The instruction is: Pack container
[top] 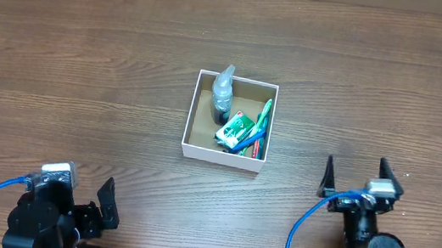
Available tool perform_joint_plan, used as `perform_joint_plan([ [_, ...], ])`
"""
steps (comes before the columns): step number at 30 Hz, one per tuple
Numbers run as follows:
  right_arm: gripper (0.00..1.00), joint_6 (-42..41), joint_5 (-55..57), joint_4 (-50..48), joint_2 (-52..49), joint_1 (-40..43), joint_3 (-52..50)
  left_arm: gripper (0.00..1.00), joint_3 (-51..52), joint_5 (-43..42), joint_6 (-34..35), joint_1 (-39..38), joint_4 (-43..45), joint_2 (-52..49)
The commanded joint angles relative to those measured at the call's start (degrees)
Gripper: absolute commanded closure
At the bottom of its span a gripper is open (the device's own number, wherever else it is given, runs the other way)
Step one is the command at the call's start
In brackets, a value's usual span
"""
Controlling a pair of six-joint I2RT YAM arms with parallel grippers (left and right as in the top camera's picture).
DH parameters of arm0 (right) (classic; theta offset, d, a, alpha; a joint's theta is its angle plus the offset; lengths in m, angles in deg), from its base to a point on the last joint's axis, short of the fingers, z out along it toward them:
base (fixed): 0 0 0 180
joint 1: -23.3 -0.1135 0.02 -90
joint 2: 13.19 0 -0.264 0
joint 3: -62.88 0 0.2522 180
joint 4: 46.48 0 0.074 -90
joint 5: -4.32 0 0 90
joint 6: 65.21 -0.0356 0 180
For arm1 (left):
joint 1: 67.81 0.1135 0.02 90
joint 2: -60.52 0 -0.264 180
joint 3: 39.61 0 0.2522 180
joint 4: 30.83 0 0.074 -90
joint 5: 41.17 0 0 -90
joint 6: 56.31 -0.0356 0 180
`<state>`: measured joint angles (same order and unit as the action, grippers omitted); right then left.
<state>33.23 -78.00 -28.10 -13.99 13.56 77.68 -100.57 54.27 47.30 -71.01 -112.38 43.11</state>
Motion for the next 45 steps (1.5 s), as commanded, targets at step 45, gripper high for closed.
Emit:
perform_joint_plan([
  [45,0.0,2.1,-0.4,-0.6,0.6,0.2,-0.6,0.0,46.9,-5.4,-23.5,-0.2,63.3,16.3],
])
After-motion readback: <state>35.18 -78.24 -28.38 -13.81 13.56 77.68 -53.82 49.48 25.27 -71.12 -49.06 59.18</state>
